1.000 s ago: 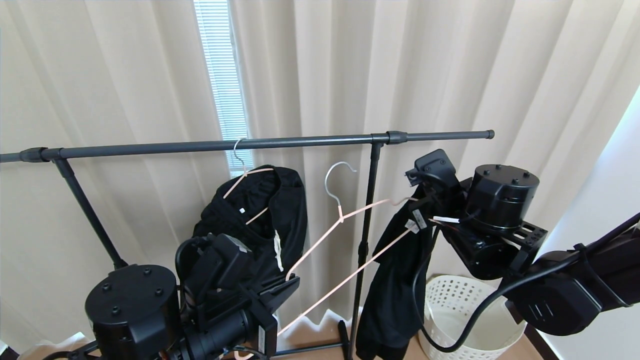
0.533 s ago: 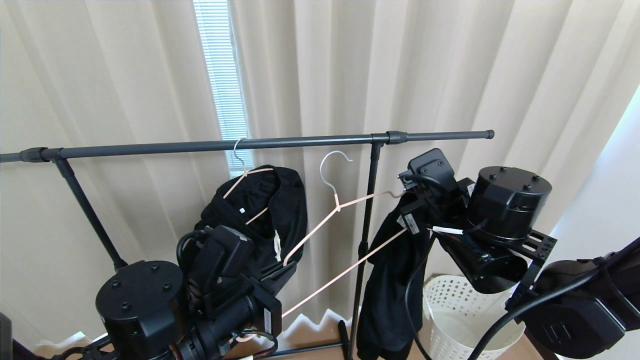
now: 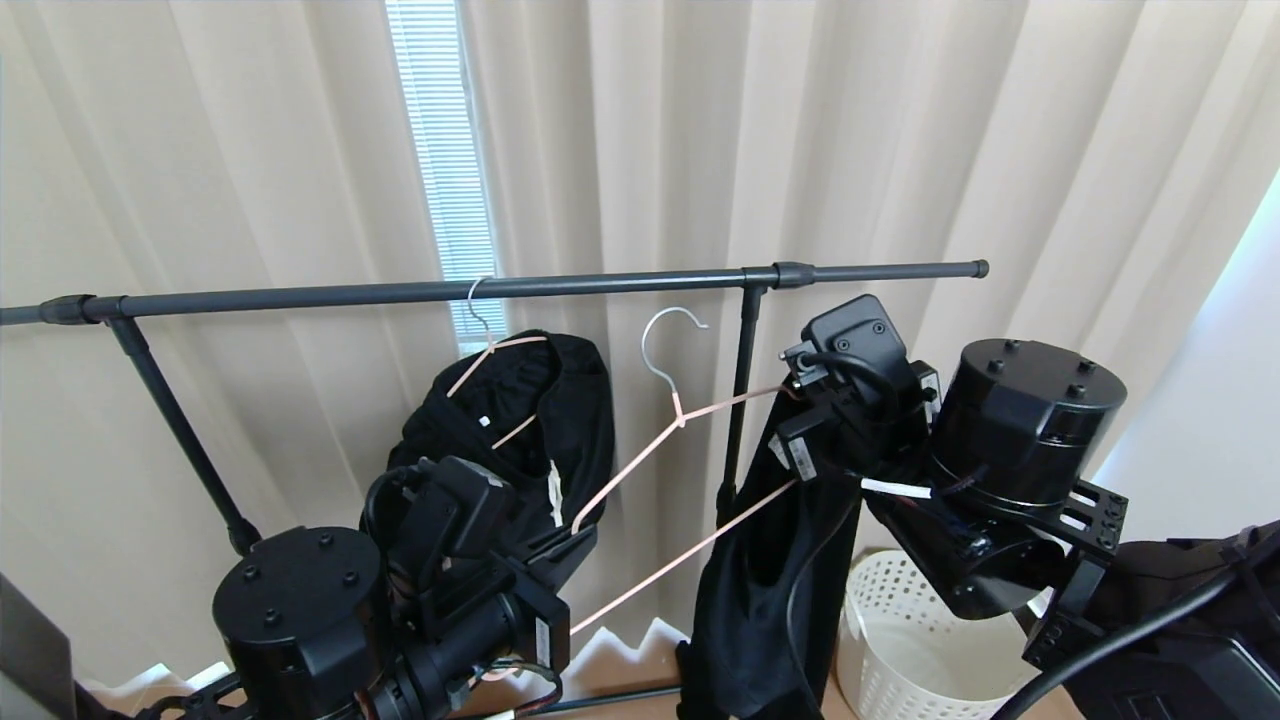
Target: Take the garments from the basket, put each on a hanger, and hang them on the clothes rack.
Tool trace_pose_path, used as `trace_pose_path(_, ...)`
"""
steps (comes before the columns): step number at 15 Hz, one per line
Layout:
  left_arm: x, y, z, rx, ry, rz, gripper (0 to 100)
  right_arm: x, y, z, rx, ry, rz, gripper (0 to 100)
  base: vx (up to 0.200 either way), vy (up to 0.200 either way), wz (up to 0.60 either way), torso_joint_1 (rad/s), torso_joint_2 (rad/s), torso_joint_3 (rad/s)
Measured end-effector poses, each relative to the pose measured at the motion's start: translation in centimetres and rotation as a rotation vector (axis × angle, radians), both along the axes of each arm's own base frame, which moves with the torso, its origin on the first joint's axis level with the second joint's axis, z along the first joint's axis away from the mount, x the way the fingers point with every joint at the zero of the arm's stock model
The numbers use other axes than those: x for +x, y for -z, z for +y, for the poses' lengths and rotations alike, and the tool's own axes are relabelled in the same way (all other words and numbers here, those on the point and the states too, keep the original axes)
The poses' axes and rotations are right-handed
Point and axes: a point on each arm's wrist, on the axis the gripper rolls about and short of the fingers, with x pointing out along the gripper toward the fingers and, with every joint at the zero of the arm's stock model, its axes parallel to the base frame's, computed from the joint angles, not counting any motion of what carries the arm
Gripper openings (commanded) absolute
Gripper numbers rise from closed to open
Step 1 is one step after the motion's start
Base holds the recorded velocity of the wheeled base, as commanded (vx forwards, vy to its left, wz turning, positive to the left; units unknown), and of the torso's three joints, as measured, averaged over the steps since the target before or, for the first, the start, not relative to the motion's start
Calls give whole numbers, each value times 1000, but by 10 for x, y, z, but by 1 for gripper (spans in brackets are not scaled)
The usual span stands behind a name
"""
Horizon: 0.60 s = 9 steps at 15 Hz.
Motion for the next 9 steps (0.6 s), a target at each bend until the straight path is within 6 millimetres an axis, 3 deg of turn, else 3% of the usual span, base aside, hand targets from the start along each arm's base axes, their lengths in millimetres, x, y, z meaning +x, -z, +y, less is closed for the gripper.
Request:
trace_pose_path(6,0,1,1,8,-16,-3,0,-17,-11,11,56,-63,-16,0,0,0,0,0,0,0)
trace_pose_path(9,0,1,2,16,-27,-4,0,-9,-21,3,88,-30,-41,0,0,0,0,0,0,0)
